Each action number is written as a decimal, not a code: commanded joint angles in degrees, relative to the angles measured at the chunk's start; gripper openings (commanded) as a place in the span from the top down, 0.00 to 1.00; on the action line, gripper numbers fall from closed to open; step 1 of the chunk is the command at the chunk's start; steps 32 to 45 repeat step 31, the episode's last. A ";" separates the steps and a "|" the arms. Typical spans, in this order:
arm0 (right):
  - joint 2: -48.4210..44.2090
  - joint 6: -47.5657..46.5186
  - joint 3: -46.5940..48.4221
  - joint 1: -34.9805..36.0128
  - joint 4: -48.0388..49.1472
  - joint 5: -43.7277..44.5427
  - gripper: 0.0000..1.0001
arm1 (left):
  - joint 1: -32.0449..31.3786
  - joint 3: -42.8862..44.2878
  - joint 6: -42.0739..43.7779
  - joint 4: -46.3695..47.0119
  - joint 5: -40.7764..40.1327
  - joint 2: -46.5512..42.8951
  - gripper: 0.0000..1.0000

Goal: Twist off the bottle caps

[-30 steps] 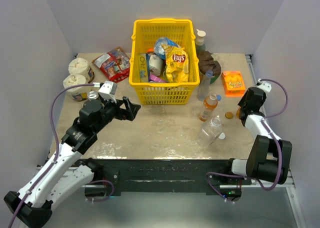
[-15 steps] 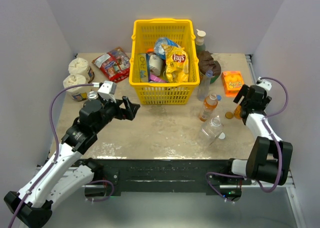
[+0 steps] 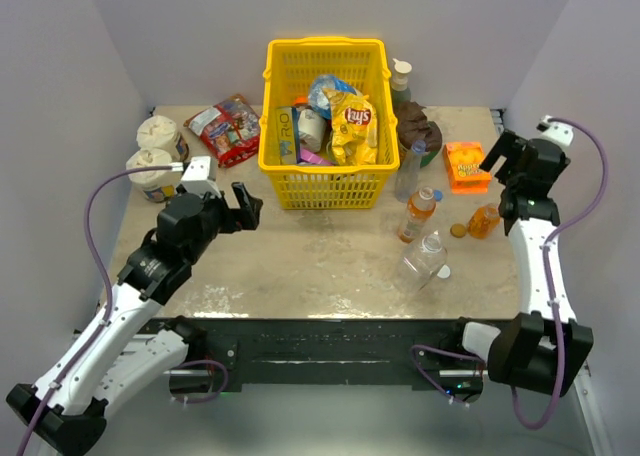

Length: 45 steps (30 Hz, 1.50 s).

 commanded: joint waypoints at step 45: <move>-26.74 -2.76 9.62 -0.26 -24.86 -14.34 0.01 | 0.86 18.10 -4.04 -15.13 -16.18 2.19 0.00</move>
